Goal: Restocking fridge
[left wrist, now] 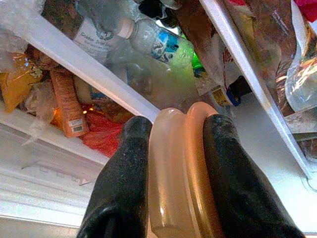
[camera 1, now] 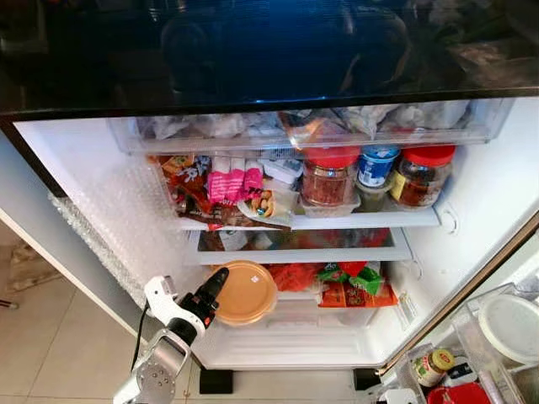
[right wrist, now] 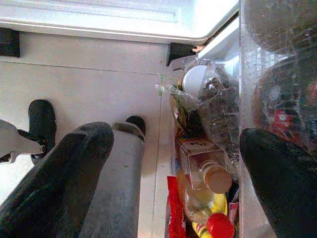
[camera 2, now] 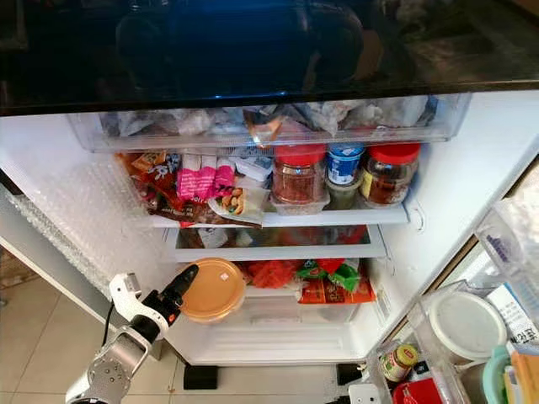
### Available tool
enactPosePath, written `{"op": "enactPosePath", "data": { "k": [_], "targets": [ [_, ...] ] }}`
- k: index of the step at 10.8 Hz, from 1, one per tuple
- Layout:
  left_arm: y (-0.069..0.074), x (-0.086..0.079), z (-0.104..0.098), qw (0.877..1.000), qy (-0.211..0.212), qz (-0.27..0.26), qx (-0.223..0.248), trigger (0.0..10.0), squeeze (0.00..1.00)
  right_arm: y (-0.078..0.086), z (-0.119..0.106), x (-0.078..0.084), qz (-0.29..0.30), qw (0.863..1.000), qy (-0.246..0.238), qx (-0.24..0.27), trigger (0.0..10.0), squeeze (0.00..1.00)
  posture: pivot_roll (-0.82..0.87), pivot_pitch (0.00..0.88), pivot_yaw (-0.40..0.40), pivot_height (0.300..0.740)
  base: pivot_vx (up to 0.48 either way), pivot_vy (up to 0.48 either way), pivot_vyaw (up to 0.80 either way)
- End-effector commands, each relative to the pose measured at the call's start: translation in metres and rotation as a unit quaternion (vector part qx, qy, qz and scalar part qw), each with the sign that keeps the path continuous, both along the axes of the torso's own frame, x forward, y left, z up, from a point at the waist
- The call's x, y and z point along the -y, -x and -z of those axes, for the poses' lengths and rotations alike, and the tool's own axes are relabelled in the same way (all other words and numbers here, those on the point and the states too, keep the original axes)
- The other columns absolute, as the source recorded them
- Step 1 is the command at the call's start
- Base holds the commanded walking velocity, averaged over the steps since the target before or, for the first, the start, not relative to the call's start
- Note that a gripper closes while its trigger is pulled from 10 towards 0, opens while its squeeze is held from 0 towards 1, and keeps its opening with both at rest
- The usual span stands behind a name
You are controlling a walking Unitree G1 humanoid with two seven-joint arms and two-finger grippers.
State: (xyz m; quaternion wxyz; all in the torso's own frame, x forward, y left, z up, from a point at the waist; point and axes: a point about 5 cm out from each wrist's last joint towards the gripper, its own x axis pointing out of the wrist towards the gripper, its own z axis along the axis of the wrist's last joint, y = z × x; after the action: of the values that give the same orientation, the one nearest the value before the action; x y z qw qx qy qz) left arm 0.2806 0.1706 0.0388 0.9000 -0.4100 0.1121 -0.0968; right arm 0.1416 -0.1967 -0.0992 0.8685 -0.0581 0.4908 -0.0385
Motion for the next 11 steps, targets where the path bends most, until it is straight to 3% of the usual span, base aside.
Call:
{"op": "enactPosePath", "data": {
  "k": [1, 8, 11],
  "targets": [
    [-0.0001, -0.0018, -0.0002, 1.0, -0.004, -0.001, 0.003, 10.0, 0.0, 0.0034, 0.0011, 0.0006, 0.001, 1.0, -0.003, -0.003, 10.0, 0.0, 0.01, 0.058, 0.032, 0.68, 0.0, 0.0, 0.0],
    [-0.0014, -0.0012, -0.0014, 1.0, -0.004, -0.001, 0.005, 10.0, 0.0, 0.0, 0.0003, -0.005, -0.003, 1.0, -0.017, 0.007, 10.0, 0.0, 0.01, 0.056, 0.034, 0.68, 0.0, 0.0, 0.0],
    [-0.0016, -0.0005, -0.0015, 1.0, -0.004, 0.0, 0.006, 10.0, 0.0, -0.0021, -0.0008, -0.0076, -0.003, 0.999, -0.028, 0.02, 10.0, 0.0, 0.01, 0.053, 0.034, 0.65, 0.0, 0.0, 0.0]
  ]
}}
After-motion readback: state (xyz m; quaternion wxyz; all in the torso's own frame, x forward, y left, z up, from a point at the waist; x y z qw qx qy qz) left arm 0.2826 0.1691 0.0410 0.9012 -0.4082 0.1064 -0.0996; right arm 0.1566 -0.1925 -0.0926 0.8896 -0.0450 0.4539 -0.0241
